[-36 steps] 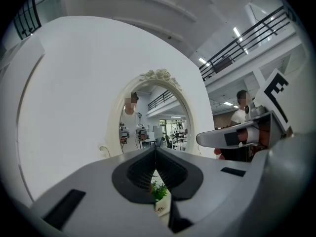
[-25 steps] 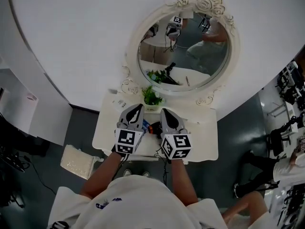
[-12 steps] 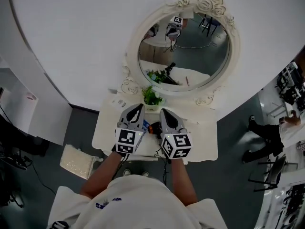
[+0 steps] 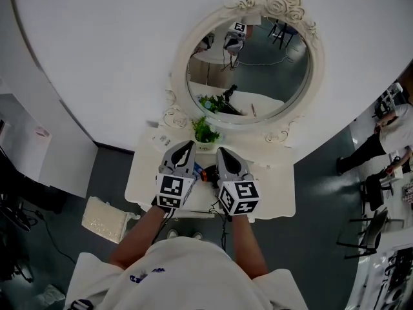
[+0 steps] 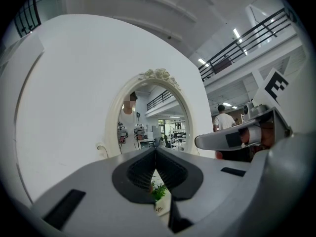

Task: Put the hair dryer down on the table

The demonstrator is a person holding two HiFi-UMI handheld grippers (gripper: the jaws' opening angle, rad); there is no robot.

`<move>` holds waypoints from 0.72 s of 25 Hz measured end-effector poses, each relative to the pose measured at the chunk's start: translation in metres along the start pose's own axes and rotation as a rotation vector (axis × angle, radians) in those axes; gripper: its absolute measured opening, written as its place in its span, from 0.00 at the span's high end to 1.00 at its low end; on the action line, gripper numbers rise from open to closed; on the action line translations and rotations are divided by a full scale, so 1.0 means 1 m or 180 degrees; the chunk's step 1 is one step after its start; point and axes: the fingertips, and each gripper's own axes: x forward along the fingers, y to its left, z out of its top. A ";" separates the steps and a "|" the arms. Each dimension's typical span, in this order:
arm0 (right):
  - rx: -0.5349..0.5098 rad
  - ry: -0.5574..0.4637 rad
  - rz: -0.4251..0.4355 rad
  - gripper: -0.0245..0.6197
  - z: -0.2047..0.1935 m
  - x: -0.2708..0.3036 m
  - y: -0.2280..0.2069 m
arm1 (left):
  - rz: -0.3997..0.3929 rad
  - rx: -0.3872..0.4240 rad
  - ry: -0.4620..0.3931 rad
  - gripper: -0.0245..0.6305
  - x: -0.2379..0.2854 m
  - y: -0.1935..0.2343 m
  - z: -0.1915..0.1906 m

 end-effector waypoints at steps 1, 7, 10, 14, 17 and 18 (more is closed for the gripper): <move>-0.0002 -0.0001 -0.0002 0.95 0.000 0.000 0.000 | -0.0001 0.0001 -0.0011 0.95 0.000 0.000 0.000; -0.0009 0.0001 -0.0027 0.95 0.000 0.000 -0.003 | -0.0009 -0.0015 -0.0045 0.95 0.002 -0.001 0.003; -0.0012 0.0002 -0.0032 0.95 0.000 0.000 -0.003 | -0.0011 -0.0011 -0.0026 0.95 0.002 -0.001 0.001; -0.0012 0.0000 -0.0030 0.95 0.001 0.000 -0.002 | -0.0014 0.0008 0.0034 0.95 0.002 -0.001 -0.004; -0.0019 0.0000 -0.0029 0.95 0.001 0.000 -0.002 | -0.0020 -0.0012 -0.0031 0.95 0.003 -0.003 0.004; -0.0021 0.0000 -0.0029 0.95 0.001 0.001 -0.002 | -0.0019 -0.0010 -0.0028 0.95 0.003 -0.002 0.003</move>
